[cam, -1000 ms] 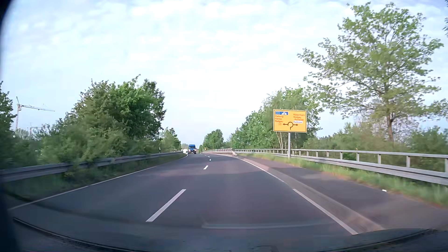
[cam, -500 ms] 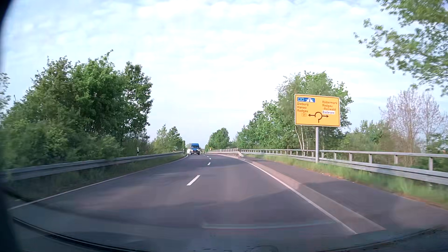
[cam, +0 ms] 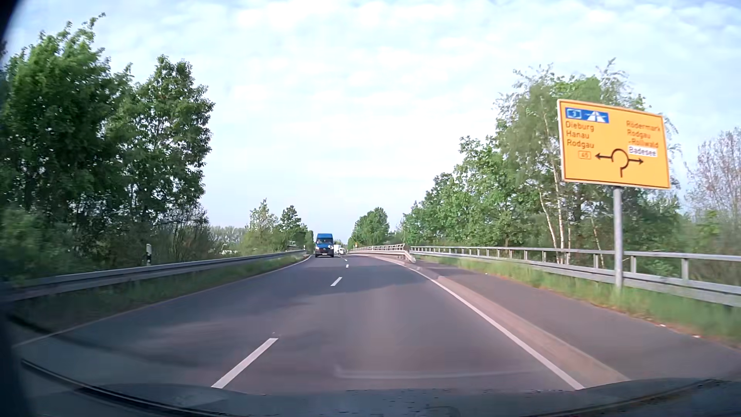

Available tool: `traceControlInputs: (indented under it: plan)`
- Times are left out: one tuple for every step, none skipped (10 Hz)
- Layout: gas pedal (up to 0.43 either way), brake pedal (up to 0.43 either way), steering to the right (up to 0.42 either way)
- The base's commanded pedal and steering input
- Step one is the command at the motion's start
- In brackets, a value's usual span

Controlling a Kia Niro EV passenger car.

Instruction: Follow the waypoints while adhering to traffic rules and regulations

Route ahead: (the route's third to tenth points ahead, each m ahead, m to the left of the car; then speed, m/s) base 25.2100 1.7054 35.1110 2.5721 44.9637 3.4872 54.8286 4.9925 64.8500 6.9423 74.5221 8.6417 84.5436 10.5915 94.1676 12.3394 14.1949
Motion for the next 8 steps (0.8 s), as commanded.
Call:
traceControlInputs:
  plan:
    - [0.157,0.000,-0.018]
    - [0.157,0.000,-0.018]
    - [0.157,0.000,-0.018]
    - [0.157,0.000,-0.018]
    - [0.157,0.000,-0.018]
    - [0.157,0.000,-0.018]
    - [0.157,0.000,-0.018]
    - [0.157,0.000,-0.018]
